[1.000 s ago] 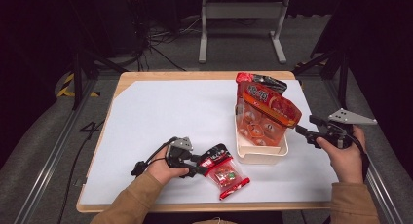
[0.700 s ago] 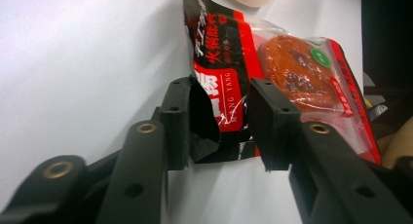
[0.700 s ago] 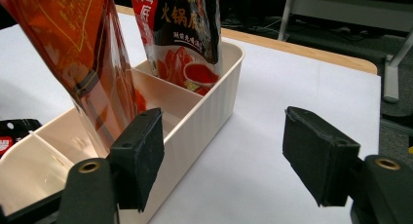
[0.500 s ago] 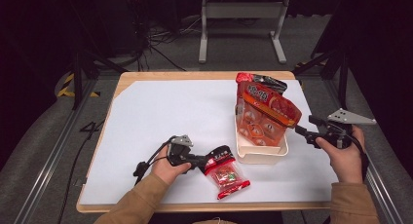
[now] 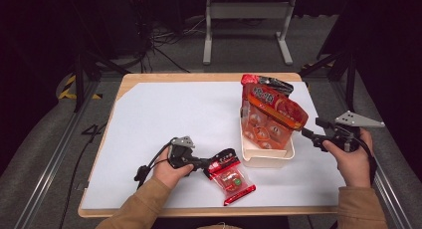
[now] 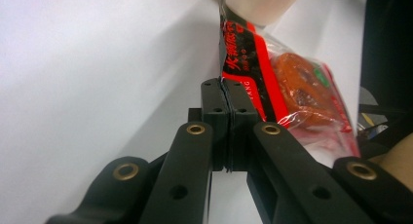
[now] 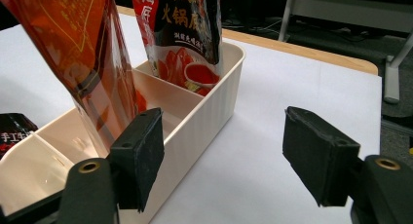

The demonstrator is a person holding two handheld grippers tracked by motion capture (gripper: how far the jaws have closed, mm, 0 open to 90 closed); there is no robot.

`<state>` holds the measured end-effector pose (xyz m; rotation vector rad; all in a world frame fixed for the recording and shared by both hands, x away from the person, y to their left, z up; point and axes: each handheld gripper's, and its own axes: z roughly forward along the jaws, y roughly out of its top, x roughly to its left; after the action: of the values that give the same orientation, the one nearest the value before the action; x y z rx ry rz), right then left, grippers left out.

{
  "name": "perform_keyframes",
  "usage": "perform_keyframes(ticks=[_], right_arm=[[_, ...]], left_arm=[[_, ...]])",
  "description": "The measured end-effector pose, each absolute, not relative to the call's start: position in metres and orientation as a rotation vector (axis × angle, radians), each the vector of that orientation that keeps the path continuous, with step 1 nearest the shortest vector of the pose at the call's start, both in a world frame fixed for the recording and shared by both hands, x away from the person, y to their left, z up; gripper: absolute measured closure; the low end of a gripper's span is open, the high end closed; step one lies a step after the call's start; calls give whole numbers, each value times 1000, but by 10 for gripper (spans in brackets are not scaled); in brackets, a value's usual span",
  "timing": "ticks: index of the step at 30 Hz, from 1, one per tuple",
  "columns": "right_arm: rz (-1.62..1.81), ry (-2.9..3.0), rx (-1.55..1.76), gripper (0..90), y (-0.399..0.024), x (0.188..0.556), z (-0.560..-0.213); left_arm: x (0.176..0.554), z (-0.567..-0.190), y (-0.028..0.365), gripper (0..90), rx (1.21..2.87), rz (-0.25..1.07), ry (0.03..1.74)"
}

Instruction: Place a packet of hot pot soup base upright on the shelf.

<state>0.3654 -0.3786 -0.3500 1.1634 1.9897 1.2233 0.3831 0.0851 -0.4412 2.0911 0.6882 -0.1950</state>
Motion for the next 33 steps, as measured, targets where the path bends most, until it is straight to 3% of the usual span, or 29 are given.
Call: perform_keyframes(ticks=[33], right_arm=[[1264, 1991, 1171, 317, -382, 367, -353]], left_arm=[[349, -361, 91, 900, 2022, -77, 393]])
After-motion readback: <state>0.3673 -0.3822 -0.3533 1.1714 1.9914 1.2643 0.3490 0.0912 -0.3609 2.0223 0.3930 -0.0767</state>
